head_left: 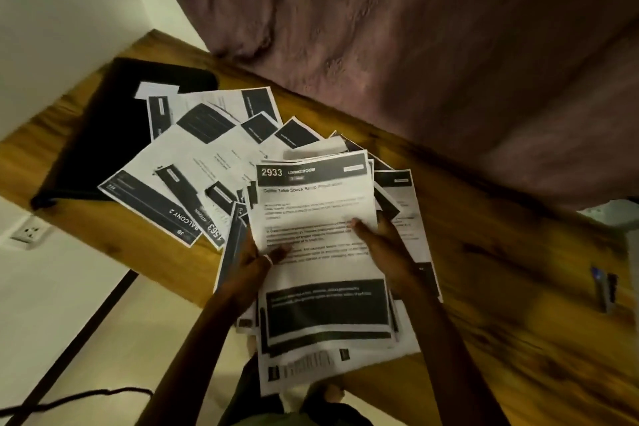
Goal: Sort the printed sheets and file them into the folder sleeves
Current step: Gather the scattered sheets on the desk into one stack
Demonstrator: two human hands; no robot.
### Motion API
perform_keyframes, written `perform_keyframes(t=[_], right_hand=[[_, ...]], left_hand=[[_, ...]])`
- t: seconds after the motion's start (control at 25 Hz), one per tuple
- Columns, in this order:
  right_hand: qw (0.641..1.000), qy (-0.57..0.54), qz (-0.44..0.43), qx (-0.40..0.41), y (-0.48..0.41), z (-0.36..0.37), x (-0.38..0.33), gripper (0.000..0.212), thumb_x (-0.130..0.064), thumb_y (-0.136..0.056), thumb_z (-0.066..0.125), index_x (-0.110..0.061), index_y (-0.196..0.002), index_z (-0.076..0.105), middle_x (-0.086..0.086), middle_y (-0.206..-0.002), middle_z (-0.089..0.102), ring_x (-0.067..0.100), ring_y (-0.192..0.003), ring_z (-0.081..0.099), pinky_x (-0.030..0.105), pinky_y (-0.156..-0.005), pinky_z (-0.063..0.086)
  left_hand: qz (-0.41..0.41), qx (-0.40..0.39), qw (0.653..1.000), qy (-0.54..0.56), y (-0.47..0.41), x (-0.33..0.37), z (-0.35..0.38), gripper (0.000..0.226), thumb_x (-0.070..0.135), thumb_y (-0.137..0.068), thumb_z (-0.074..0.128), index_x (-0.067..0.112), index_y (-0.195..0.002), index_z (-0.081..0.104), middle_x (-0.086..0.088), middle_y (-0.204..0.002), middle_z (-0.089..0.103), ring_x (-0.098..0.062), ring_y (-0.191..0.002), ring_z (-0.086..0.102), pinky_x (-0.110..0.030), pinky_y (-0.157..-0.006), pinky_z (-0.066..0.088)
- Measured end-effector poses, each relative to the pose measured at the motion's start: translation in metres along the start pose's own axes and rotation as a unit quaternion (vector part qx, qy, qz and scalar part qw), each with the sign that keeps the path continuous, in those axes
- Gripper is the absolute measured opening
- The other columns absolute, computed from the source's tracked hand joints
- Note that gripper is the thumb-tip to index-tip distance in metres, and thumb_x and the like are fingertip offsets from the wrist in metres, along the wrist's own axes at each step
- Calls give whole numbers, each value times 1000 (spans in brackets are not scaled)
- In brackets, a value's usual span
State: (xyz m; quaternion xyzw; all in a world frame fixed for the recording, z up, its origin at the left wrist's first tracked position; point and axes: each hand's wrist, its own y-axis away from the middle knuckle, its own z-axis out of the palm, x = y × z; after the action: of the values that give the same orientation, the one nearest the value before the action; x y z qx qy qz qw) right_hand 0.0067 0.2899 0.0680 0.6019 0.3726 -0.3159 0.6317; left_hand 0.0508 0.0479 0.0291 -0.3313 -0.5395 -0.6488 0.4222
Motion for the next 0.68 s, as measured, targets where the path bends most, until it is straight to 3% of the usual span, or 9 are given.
perform_keyframes(t=[0.08, 0.16, 0.24, 0.36, 0.48, 0.68], right_hand=[[999, 45, -1, 7, -20, 24, 1, 17, -40, -100, 50, -29, -109, 59, -3, -100, 73, 18, -92, 72, 37, -80, 60], [979, 184, -9, 90, -45, 23, 10, 28, -44, -101, 43, -22, -107, 59, -1, -98, 69, 20, -95, 69, 38, -85, 57], [898, 384, -21, 214, -73, 2, 21, 33, -44, -98, 50, -15, -114, 56, 8, -107, 63, 27, -103, 64, 39, -85, 56], [816, 525, 58, 235, -94, -24, 24, 73, -59, -81, 67, -12, -131, 42, 17, -127, 48, 37, -118, 50, 48, -92, 51], [816, 533, 92, 205, -104, -21, 22, 100, -68, -64, 77, -13, -135, 33, 16, -129, 42, 38, -119, 48, 49, -93, 51], [846, 485, 86, 204, -99, -6, 19, 96, -44, -62, 90, -12, -136, 37, 15, -128, 49, 37, -121, 51, 53, -99, 49]], left_hand=[[11, 16, 1000, -20, -13, 10, -29, 47, 6, -92, 65, 23, -133, 49, -8, -116, 71, -30, -101, 71, -44, -78, 61], [18, 27, 999, -17, -23, 19, -68, 49, 1, -91, 64, 17, -135, 46, -11, -116, 71, -34, -102, 71, -42, -75, 62], [19, 31, 999, -19, -32, 27, -113, 52, 5, -91, 67, 19, -136, 46, -11, -118, 70, -35, -103, 71, -45, -77, 61], [18, 37, 999, -12, -47, 38, -161, 54, 3, -91, 65, 16, -139, 46, -11, -124, 68, -34, -109, 69, -44, -81, 61], [17, 50, 998, -17, -55, 44, -174, 43, -3, -93, 59, 17, -131, 53, -8, -120, 71, -29, -104, 71, -36, -76, 62], [6, 52, 998, -46, -60, 44, -178, 37, 5, -92, 64, 19, -126, 55, -9, -116, 72, -35, -99, 72, -46, -76, 62]])
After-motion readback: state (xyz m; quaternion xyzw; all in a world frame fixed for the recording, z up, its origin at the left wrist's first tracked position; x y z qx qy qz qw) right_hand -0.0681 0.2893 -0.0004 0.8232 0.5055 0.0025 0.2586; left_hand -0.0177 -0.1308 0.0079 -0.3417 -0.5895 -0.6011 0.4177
